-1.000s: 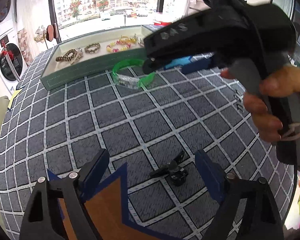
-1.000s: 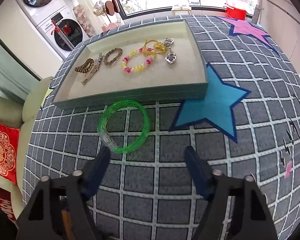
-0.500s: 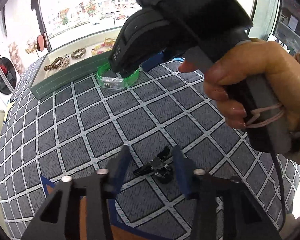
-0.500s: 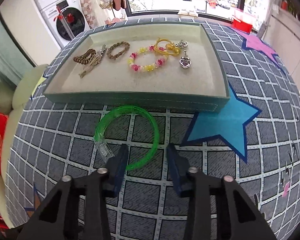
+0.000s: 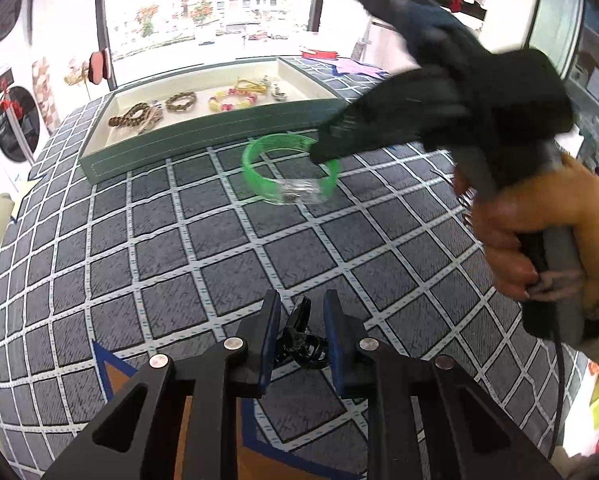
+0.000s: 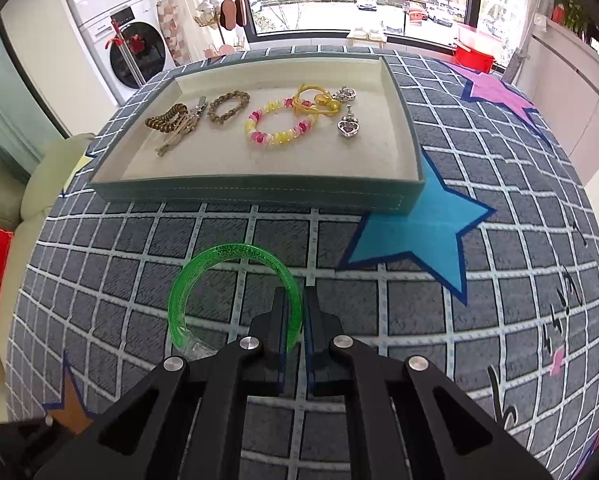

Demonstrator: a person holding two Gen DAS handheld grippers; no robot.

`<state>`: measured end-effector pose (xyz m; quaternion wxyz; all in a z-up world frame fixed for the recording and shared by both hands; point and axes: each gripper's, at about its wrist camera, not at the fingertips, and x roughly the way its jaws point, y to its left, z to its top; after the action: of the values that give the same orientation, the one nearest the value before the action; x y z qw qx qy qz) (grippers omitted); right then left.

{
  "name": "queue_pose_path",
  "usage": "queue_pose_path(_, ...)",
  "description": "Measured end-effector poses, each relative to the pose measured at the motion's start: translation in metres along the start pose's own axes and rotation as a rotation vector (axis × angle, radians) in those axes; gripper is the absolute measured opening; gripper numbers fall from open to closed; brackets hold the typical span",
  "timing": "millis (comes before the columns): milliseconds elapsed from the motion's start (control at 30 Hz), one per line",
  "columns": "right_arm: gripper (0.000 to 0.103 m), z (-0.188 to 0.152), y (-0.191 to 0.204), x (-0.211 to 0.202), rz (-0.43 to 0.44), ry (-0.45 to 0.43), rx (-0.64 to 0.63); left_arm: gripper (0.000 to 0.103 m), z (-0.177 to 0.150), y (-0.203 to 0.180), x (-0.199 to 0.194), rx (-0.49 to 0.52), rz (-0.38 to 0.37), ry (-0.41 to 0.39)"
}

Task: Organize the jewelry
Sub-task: 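Grasp the black claw clip with the left gripper while the right grasps the green bangle, then carry the black claw clip with the left gripper while the right carries the green bangle into the tray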

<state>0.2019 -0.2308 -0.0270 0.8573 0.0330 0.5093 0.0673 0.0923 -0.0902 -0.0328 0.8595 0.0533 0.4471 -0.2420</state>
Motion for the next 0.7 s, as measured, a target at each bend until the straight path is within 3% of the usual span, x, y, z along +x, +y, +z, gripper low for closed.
queue_pose_path(700, 0.008, -0.032, -0.008, -0.033, 0.081, -0.016, 0.077, 0.036, 0.018, 0.045, -0.02, -0.136, 0.04, -0.048)
